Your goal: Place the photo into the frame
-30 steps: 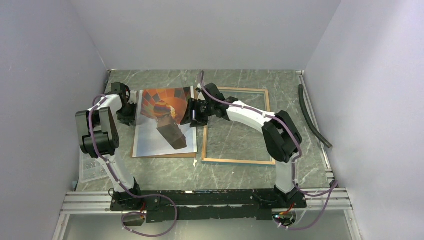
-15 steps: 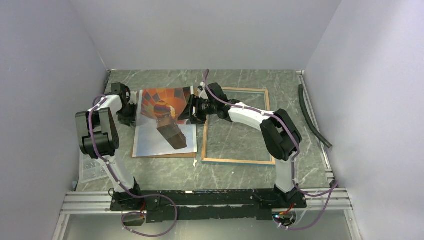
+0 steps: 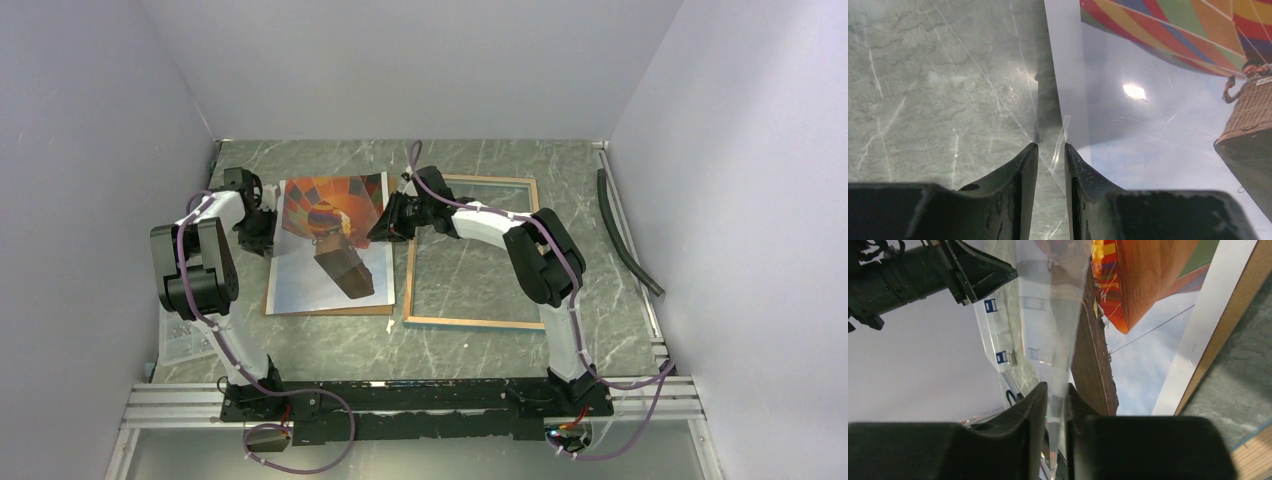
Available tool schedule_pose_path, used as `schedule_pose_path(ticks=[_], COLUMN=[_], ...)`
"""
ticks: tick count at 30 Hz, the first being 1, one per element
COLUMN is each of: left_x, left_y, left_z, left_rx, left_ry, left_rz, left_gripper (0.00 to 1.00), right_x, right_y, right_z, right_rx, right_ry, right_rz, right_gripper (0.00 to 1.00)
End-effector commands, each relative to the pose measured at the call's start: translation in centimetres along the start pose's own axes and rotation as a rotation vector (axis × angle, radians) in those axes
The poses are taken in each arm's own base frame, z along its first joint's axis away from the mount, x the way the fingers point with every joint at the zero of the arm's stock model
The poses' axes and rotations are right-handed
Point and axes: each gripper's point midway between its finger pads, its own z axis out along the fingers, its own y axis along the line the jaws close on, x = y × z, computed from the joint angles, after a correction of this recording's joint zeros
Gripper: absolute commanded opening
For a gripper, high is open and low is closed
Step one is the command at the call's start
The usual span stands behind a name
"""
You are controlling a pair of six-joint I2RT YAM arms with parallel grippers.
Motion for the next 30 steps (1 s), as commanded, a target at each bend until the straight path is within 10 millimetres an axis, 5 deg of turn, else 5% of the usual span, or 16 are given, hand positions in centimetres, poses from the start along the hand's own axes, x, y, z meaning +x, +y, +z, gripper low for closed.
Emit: schedule_pose_path(ticks=[1, 4, 7, 9, 16, 22, 26, 30], left_x=[0.3, -0.8, -2.3, -3.2, -5.5, -6.0, -5.9, -5.6], left_y=[-1.3, -1.3, -0.9, -0.9, -1.6, -4.0, -8.8, -13.4], left_z=[-1.2, -2.5, -4.5, -6.0, -9.6, -10.7, -10.6, -9.8], left_rx=[0.053, 0.057, 0.040, 0.044, 0.082, 0.094, 0.113, 0.139], left_ry=[0.005, -0.019, -0.068, -0.090, -0.155, -0.165, -0.156, -0.129], left_rz=[0.010, 0.010, 0.014, 0.011, 0.014, 0.074, 0.192, 0.302], left_gripper=[0.33, 0.38, 0.49, 0.64, 0.68, 0.72, 0.73, 0.73], right_x=[-1.3, -1.4, -1.9, -2.3, -1.6, 0.9, 3.0, 4.8], right_y=[4.0, 4.6, 5.6, 6.3, 7.1, 2.6, -2.3, -6.4], right_z=[-0.8, -1.6, -3.1, -4.5, -11.0, -18.2, -22.1, -23.7], right_rx=[-0.089, -0.084, -0.067, -0.058, -0.056, 0.068, 0.206, 0.295], right_ry=[-0.041, -0.056, -0.108, -0.157, -0.241, -0.328, -0.417, -0.458], right_rz=[-0.081, -0.102, -0.138, -0.161, -0.202, -0.123, -0.060, 0.004], right_gripper=[0.12, 0.00, 0.00, 0.00, 0.00, 0.00, 0.00, 0.00])
